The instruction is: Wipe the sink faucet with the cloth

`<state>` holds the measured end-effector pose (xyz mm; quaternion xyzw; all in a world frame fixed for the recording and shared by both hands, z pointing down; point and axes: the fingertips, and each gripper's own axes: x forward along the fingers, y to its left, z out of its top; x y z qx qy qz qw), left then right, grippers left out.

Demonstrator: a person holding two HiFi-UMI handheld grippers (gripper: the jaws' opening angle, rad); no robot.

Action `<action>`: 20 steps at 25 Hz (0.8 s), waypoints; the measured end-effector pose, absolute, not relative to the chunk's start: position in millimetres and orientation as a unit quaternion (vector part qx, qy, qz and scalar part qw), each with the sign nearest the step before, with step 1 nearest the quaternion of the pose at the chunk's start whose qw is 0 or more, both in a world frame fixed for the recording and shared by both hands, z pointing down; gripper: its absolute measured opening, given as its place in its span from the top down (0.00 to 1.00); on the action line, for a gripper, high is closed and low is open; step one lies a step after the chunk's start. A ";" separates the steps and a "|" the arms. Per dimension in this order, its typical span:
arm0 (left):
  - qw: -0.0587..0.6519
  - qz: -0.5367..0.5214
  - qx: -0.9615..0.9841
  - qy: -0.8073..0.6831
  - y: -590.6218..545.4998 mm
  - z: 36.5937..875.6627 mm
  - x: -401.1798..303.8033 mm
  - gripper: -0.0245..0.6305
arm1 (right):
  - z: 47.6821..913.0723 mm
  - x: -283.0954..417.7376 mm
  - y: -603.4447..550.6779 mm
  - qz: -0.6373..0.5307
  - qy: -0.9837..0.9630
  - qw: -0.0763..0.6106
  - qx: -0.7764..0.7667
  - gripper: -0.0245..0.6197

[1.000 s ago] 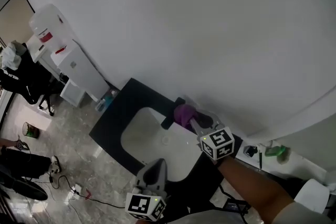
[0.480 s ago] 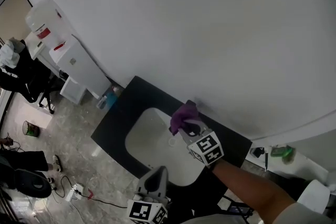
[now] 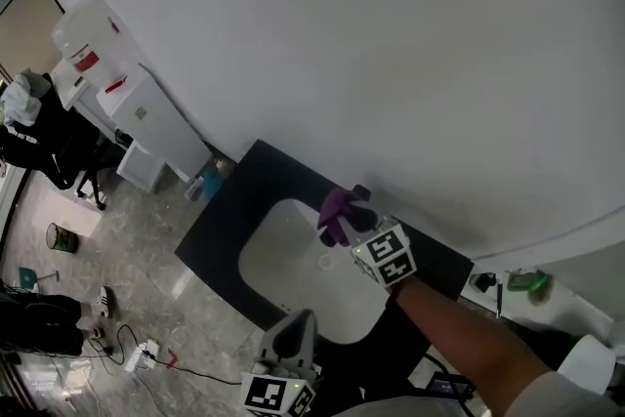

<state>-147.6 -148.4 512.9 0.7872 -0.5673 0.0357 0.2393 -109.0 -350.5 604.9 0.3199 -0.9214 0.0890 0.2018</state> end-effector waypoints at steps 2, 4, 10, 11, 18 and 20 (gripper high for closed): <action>0.240 0.033 0.786 -0.568 -149.0 514.3 -149.4 0.95 | 621.4 -135.4 -300.2 0.097 -0.935 0.209 0.270 0.88; 0.239 0.033 0.787 -0.568 -148.2 513.5 -150.7 0.95 | 641.5 -142.2 -274.8 0.112 -0.934 0.216 0.260 0.88; 0.239 0.039 0.780 -0.577 -143.2 513.1 -157.0 0.95 | 670.7 -121.4 -331.7 0.121 -0.903 0.230 0.342 0.88; 0.240 0.039 0.780 -0.577 -142.0 513.8 -157.1 0.95 | 672.8 -125.3 -328.9 0.123 -0.904 0.233 0.337 0.88; 0.242 0.037 0.774 -0.584 -142.6 516.0 -160.5 0.95 | 671.1 -148.3 -273.0 0.133 -0.923 0.241 0.268 0.88; 0.239 0.036 0.776 -0.583 -144.3 514.2 -160.4 0.95 | 661.3 -133.3 -303.5 0.131 -0.914 0.221 0.314 0.88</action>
